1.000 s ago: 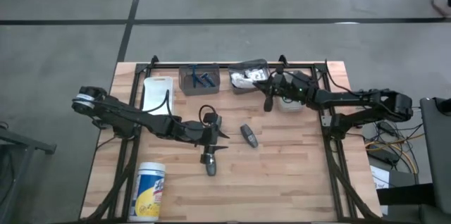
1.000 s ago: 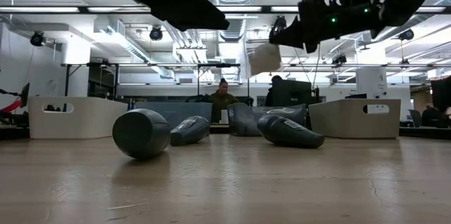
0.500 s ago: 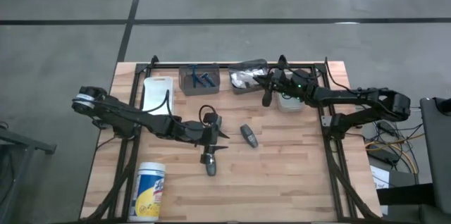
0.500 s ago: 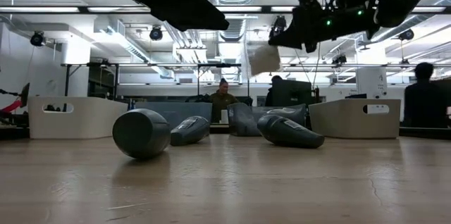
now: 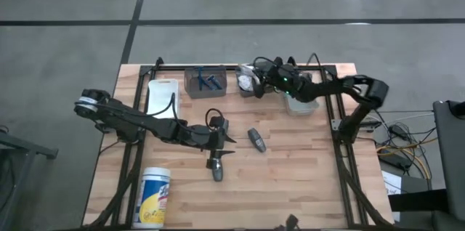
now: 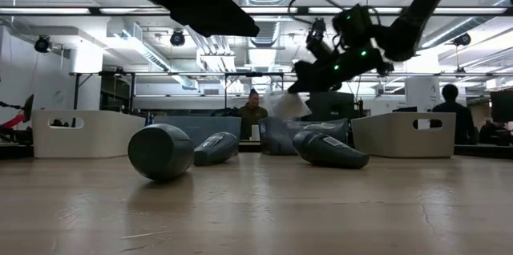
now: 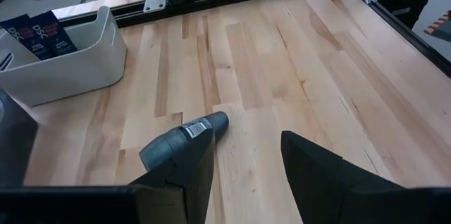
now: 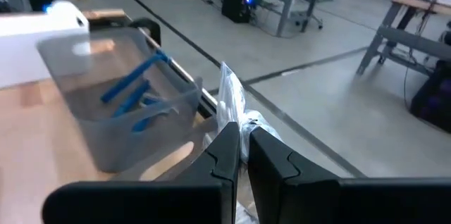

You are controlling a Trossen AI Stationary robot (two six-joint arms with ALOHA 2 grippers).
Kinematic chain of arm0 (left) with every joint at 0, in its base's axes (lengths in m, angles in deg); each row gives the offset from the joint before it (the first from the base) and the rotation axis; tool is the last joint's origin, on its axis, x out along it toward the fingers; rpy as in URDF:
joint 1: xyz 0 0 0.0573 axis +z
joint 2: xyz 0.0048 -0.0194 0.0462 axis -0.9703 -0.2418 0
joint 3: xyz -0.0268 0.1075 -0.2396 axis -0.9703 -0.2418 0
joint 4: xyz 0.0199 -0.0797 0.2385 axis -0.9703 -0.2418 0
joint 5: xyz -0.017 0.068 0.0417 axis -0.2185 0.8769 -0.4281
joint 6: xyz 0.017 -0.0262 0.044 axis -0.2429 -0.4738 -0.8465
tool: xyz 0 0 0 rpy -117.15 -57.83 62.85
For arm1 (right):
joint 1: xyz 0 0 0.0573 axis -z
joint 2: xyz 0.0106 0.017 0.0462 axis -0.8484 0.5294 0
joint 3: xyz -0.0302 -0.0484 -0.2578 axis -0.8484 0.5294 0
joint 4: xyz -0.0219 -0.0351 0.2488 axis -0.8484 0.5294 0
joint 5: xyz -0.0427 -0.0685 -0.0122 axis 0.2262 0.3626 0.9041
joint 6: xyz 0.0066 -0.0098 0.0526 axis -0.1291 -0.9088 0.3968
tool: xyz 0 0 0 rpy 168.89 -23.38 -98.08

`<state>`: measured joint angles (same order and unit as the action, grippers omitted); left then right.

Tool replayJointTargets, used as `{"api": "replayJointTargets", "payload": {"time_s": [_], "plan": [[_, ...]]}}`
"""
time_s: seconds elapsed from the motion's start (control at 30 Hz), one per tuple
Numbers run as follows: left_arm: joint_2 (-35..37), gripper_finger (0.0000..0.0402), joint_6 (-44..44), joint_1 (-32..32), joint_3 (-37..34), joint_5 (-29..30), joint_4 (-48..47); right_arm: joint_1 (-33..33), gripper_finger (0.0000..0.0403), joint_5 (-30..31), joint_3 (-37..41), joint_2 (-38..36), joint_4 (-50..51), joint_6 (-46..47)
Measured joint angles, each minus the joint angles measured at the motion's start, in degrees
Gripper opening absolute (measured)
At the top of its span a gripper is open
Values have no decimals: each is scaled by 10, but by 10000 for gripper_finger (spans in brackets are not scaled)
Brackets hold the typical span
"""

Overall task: Pick & Place Travel size toiletries
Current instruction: Put the white cotton pack into the right black bin

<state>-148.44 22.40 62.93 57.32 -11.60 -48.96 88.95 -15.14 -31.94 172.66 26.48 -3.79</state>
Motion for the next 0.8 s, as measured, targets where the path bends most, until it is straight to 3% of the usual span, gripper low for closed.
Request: {"api": "replayJointTargets", "payload": {"time_s": [0.3,0.8], "plan": [[0,169,1,0,-4,0,-2,5,18,5,-46,71,7,-3],[0,170,12,0,-37,0,36,9,19,22,-45,38,123,-27]]}}
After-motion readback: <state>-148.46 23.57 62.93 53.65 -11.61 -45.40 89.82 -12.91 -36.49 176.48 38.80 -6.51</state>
